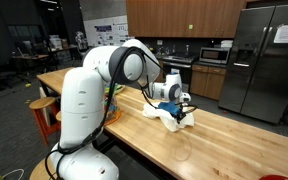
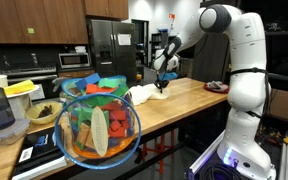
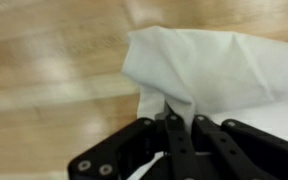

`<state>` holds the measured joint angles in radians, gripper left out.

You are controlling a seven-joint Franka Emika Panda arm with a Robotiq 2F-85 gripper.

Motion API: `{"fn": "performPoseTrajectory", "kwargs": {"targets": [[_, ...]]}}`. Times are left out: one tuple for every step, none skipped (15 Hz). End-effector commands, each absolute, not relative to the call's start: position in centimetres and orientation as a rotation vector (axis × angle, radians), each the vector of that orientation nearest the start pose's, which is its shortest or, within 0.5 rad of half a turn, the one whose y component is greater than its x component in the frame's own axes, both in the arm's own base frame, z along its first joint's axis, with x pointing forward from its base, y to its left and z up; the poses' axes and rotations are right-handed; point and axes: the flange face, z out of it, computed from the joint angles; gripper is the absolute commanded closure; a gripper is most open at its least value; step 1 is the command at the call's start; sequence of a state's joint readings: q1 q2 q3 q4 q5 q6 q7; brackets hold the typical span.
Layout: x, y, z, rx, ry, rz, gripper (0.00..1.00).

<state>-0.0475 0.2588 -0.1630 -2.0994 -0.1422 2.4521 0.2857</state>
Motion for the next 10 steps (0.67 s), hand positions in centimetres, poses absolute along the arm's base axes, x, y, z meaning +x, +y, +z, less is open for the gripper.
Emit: {"fn": "performPoseTrajectory", "kwargs": {"targets": [[51.8, -20.0, 29.8, -3.105, 0.927, -0.129, 0.99], [50.4, -22.8, 29.8, -3.068, 1.01, -0.128, 0.99], [49.1, -25.6, 30.2, -3.033, 1.093, -0.13, 0.99], [48.0, -28.1, 30.7, -3.0, 1.164, -0.136, 0.99], [47.6, -30.2, 31.4, -2.975, 1.22, -0.144, 0.99], [47.4, -32.0, 32.2, -2.951, 1.26, -0.16, 0.99], [47.4, -33.3, 33.0, -2.931, 1.291, -0.181, 0.99], [47.8, -34.4, 33.9, -2.918, 1.308, -0.206, 0.99], [48.7, -35.1, 34.9, -2.914, 1.323, -0.22, 0.99], [49.6, -35.4, 35.8, -2.899, 1.336, -0.239, 0.99]]}}
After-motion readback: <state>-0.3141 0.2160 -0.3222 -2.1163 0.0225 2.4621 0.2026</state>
